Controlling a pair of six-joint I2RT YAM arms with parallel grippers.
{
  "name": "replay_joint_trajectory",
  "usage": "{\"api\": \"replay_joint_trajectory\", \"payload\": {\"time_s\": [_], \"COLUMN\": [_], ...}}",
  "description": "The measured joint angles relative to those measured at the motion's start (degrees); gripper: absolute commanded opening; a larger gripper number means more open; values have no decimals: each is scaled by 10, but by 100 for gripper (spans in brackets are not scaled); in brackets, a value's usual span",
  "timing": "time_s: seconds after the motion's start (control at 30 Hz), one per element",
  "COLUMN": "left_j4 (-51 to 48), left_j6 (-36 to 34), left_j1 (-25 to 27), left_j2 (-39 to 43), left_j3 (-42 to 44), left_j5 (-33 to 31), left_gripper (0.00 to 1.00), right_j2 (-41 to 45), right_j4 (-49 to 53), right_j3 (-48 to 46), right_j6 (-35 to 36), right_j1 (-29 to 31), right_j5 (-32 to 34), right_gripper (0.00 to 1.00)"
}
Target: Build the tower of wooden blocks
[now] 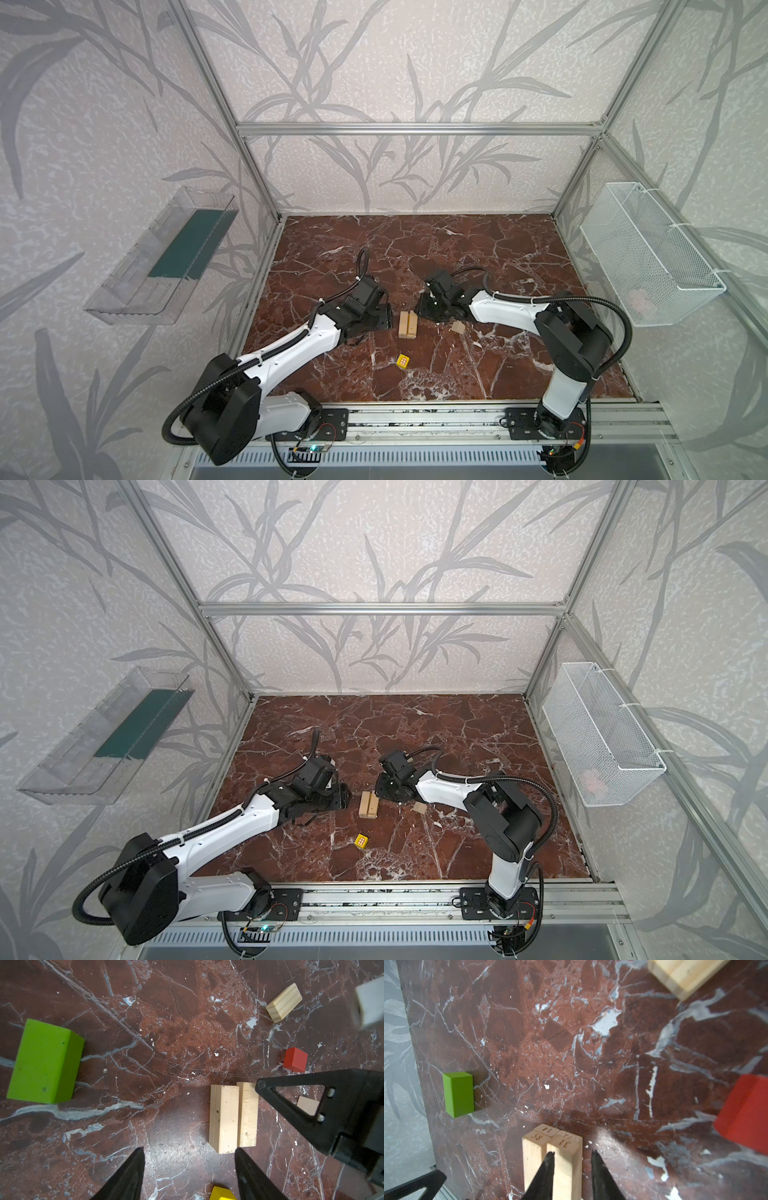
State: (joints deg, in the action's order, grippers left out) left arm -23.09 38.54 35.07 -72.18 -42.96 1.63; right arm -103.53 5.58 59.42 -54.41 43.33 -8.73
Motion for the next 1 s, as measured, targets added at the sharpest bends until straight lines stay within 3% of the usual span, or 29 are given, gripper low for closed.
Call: {"api": "replay_joint_trajectory", "payload": {"time_s": [0.63, 1.0], "left_j4": [0, 0], "left_j6": [0, 0], "left_j1": [0, 0], "left_j2": [-4, -5], "left_j3": [0, 0], "left_j5": [0, 7], "left_gripper": [67, 67], "right_j2": [-7, 16], "right_j4": [-41, -43], "right_j3": [-3, -30], "right_j6": [-5, -21], "right_j1": [0, 13], "right_j5": [-34, -34], "right_gripper": [22, 31]}}
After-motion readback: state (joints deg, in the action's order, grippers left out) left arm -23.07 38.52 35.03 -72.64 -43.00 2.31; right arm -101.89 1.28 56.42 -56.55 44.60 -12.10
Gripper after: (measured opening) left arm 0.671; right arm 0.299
